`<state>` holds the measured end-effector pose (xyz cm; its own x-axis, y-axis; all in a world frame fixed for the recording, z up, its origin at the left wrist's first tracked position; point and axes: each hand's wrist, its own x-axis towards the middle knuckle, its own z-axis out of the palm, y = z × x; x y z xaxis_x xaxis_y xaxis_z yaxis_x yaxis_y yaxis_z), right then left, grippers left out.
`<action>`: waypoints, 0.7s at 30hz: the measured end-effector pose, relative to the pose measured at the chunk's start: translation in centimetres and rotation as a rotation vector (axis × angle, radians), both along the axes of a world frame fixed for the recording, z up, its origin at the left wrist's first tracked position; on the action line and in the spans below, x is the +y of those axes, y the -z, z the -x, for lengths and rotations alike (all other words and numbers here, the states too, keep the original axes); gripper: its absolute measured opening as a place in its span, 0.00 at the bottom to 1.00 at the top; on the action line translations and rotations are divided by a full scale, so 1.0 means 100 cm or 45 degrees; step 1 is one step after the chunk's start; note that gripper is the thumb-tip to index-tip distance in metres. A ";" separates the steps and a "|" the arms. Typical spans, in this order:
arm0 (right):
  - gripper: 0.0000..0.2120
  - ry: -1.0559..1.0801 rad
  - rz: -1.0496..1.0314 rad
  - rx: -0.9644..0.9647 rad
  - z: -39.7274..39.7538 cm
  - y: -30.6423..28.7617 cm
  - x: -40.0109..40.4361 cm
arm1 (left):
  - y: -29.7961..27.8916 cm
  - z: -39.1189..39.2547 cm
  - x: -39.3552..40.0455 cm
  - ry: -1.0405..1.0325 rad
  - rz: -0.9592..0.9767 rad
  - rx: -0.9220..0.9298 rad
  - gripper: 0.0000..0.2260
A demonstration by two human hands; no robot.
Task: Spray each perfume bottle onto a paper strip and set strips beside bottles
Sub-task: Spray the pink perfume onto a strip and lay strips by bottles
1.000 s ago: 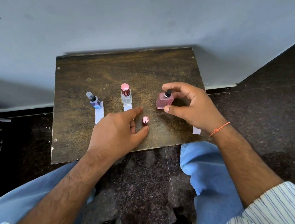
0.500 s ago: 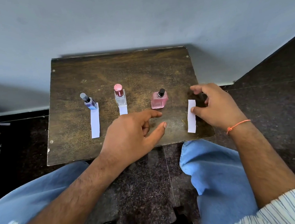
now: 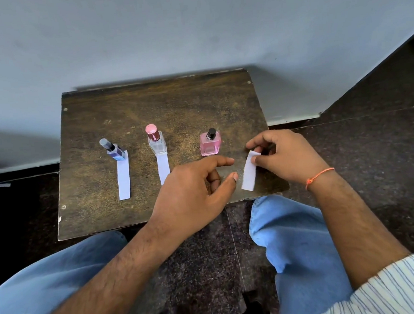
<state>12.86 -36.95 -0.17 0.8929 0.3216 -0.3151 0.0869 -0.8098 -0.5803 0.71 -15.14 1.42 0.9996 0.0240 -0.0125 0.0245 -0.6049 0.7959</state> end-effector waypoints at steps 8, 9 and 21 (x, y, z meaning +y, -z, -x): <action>0.06 0.081 -0.716 0.472 0.008 -0.018 0.003 | 0.012 -0.003 -0.007 0.098 0.326 0.392 0.12; 0.06 0.093 -0.753 0.492 0.008 -0.020 0.003 | 0.012 -0.004 -0.007 0.091 0.370 0.416 0.09; 0.05 0.012 -0.632 0.539 0.009 -0.024 -0.005 | -0.002 -0.015 0.018 -0.030 0.599 0.455 0.05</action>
